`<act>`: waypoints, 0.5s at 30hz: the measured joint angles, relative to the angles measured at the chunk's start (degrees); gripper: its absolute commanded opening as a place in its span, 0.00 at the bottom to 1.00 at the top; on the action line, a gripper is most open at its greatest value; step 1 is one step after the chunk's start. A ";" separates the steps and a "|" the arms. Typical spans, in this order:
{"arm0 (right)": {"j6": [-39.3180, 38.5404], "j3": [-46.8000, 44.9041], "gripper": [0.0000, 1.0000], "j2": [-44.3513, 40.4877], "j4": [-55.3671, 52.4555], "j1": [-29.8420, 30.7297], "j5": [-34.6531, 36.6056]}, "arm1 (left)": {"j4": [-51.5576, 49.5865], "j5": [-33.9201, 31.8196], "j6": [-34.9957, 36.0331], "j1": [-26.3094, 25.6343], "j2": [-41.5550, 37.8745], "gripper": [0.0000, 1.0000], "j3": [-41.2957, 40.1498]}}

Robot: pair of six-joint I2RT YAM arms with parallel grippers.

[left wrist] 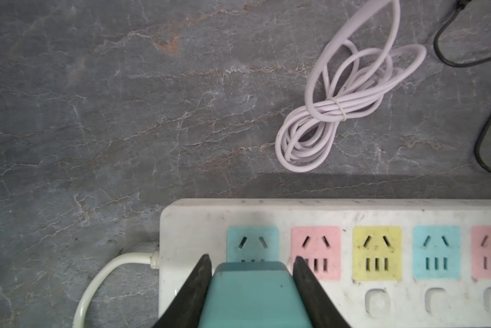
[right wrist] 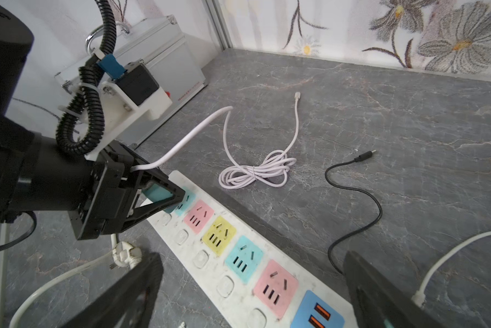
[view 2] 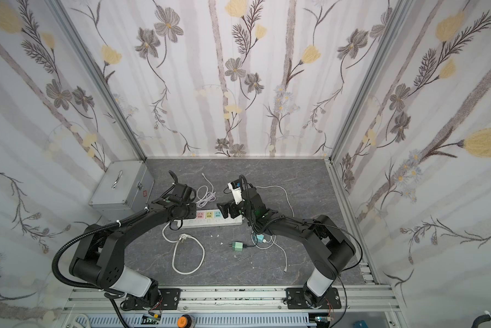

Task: Insert plugs into power strip
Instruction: Insert the plug into the socket.

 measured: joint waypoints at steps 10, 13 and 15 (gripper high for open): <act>0.96 0.28 0.99 0.87 -4.94 -0.07 2.49 | 2.32 -1.01 -0.22 0.04 0.42 0.31 -0.81; 1.01 0.61 0.99 1.14 -5.95 -0.07 2.47 | 2.69 -1.03 -0.20 0.28 1.25 0.31 -0.68; 1.20 1.81 0.99 1.55 -6.45 -0.07 2.43 | 2.82 -1.05 0.04 0.48 1.75 0.31 -0.31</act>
